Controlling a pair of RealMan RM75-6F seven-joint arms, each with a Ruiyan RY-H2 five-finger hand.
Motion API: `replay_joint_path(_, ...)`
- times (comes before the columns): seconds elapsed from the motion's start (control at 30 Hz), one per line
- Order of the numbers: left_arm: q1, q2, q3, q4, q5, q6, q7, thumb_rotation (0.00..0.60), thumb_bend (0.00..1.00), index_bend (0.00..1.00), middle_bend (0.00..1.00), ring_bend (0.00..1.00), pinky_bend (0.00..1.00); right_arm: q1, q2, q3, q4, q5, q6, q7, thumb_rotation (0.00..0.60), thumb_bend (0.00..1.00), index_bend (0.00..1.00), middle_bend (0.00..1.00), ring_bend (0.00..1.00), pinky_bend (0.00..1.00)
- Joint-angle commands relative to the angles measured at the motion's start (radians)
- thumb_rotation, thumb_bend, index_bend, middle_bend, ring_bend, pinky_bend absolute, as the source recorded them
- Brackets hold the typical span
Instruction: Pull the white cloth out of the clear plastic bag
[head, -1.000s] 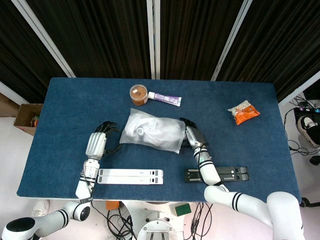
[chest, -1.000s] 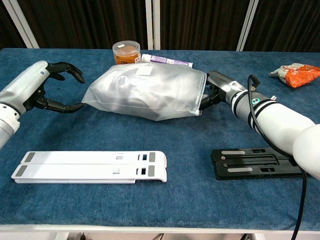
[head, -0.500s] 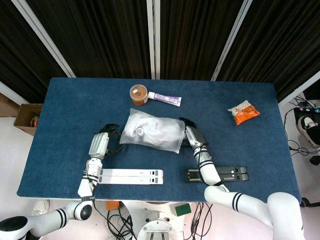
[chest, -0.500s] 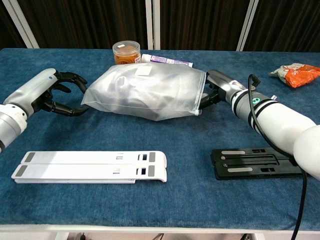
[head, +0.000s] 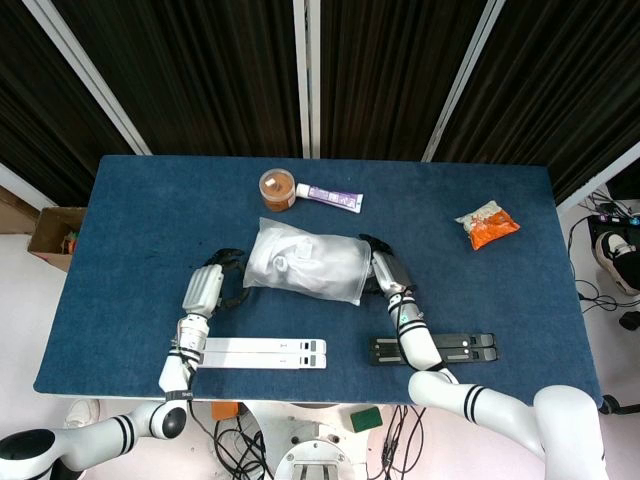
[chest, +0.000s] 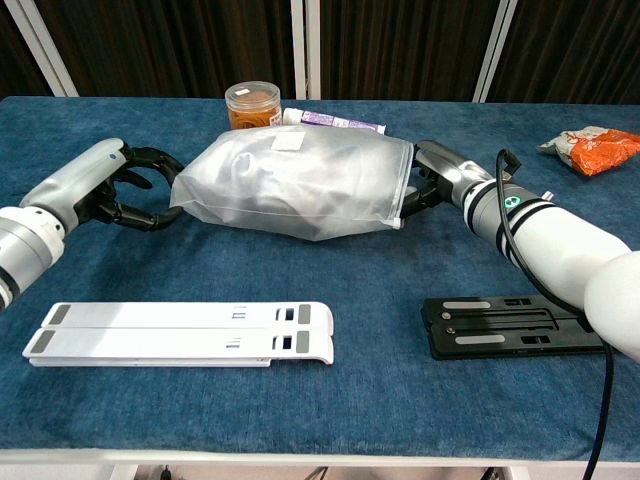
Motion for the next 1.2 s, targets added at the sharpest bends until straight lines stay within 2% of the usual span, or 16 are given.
replay_joint_path(0.03,0.001,0.012,0.007,-0.029,-0.001,-0.011,-0.009,0.600,0.37,0.49,0.20,0.11,0.23,-0.001,0.000,0.001,0.001,-0.001,0.001,0.001,0.600,0.49,0.66,0.10,0.00,0.00)
replay_joint_path(0.53,0.004,0.077,0.034,-0.175,-0.009,-0.055,-0.031,0.600,0.33,0.45,0.19,0.10,0.23,-0.007,0.000,0.011,-0.004,-0.007,0.009,0.005,0.600,0.49,0.66,0.10,0.00,0.00)
replay_joint_path(0.67,0.002,0.078,0.027,-0.193,-0.020,-0.053,-0.028,0.600,0.31,0.45,0.19,0.10,0.23,-0.007,-0.004,0.009,-0.006,-0.012,0.010,0.009,0.600,0.49,0.66,0.10,0.00,0.00)
replay_joint_path(0.9,-0.025,-0.018,-0.005,-0.069,-0.027,0.006,0.039,0.600,0.35,0.55,0.23,0.10,0.23,-0.014,-0.003,0.003,-0.017,-0.026,0.014,0.015,0.600,0.49,0.66,0.10,0.00,0.00)
replay_joint_path(1.07,-0.029,-0.081,-0.026,0.018,-0.015,0.059,0.015,0.600,0.48,0.70,0.37,0.16,0.24,-0.022,0.005,-0.003,-0.027,-0.034,0.018,0.019,0.600,0.49,0.67,0.10,0.00,0.00)
replay_joint_path(1.2,-0.019,-0.072,-0.017,0.039,-0.005,0.070,0.008,0.600,0.55,0.73,0.40,0.17,0.24,-0.038,0.030,-0.011,-0.058,-0.060,0.031,0.034,0.600,0.50,0.67,0.10,0.00,0.00)
